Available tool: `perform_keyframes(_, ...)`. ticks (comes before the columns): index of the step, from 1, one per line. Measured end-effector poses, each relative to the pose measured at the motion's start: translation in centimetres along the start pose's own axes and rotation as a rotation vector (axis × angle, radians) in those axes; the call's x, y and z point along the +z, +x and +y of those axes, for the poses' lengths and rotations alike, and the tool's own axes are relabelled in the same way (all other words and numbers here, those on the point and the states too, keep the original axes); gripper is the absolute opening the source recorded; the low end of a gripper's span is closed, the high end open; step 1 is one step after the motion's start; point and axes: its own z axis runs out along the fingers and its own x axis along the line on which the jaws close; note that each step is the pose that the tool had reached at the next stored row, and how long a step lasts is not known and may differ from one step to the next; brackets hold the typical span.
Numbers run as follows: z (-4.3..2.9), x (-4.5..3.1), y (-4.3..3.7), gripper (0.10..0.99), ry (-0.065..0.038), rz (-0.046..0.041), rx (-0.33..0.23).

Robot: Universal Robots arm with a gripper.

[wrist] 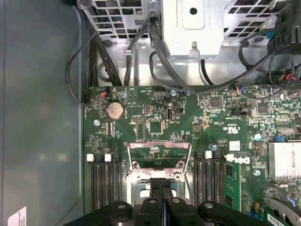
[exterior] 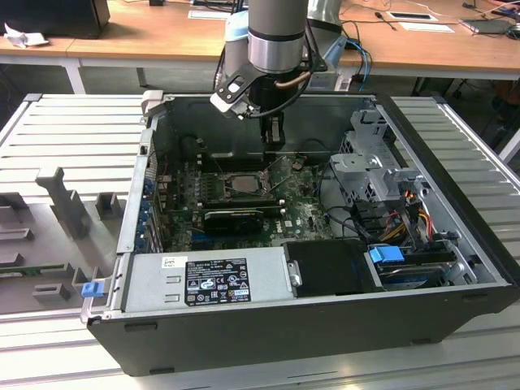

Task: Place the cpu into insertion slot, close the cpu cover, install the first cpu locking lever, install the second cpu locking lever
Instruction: 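Close the cpu cover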

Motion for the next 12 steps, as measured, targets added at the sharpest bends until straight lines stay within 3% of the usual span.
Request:
perform_keyframes(4, 0.13, -0.38, 0.02, 0.106, 0.000, -0.0001, 0.000)
perform_keyframes(11, 0.38, -1.74, 0.09, 0.106, 0.000, -0.0001, 0.000)
perform_keyframes(12, 0.74, -1.81, 0.11, 0.106, 0.001, 0.0002, 0.000)
